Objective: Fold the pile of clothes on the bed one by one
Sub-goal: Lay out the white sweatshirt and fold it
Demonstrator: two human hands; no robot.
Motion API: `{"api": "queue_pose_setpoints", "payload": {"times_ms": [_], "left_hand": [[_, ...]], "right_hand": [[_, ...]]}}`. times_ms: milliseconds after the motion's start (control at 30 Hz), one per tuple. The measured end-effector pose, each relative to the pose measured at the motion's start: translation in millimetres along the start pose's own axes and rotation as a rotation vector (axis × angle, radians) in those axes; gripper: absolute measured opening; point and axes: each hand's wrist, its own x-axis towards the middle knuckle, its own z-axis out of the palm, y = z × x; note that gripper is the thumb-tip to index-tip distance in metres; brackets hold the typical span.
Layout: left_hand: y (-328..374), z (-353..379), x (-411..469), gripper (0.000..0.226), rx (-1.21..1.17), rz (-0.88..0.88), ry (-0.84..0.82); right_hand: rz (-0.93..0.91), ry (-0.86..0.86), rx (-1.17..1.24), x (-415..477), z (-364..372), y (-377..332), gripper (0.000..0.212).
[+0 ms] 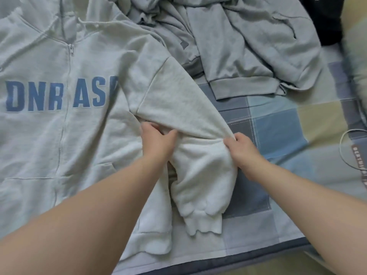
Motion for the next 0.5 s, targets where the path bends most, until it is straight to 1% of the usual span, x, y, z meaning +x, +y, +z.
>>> {"api": "queue_pose_setpoints", "payload": {"times_ms": [67, 133, 167, 233, 267, 300, 367, 400, 433, 467, 500], "left_hand": [[4.8, 12.1, -12.2, 0.062, -0.14, -0.171, -0.11], [3.9, 29.8, -26.5, 0.075, -0.176, -0.22, -0.203], [3.0, 39.7, -32.0, 0.079, -0.162, -0.208, -0.198], [2.5, 60.2, -43.0, 0.084, -0.125, -0.203, -0.106], [3.2, 69.6, -47.6, 0.085, -0.163, -0.228, -0.053], [4.0, 79.6, -51.1, 0.084, -0.25, -0.284, -0.033], [6.2, 102.3, -62.0, 0.081, -0.424, -0.449, -0.103], [5.1, 113.0, -68.9, 0.079, -0.443, -0.501, -0.169], [3.3, 123.0, -76.3, 0.074, -0.427, -0.523, -0.226], [2.3, 132.1, -83.5, 0.07, -0.408, -0.527, -0.253], [2.4, 139.0, -89.4, 0.065, -0.397, -0.531, -0.259]], "right_hand": [[-0.078, 0.05, -0.021, -1.6, -26.8, -1.6, 0.014], [-0.122, 0.06, 0.004, 1.6, -48.9, -4.6, 0.014], [-0.109, 0.033, 0.048, 5.8, -58.5, -5.1, 0.018], [-0.039, -0.083, 0.122, 14.0, -76.9, -1.4, 0.029], [-0.003, -0.162, 0.128, 18.6, -84.2, 0.8, 0.036], [0.031, -0.236, 0.128, 22.4, -90.5, 3.3, 0.043], [0.075, -0.371, 0.125, 28.8, -99.8, 13.4, 0.053], [0.089, -0.443, 0.109, 30.8, -101.1, 20.8, 0.054], [0.105, -0.499, 0.089, 31.9, -100.9, 29.3, 0.05], [0.117, -0.531, 0.072, 32.5, -101.1, 38.5, 0.043], [0.116, -0.528, 0.056, 32.8, -101.2, 47.2, 0.034]]}}
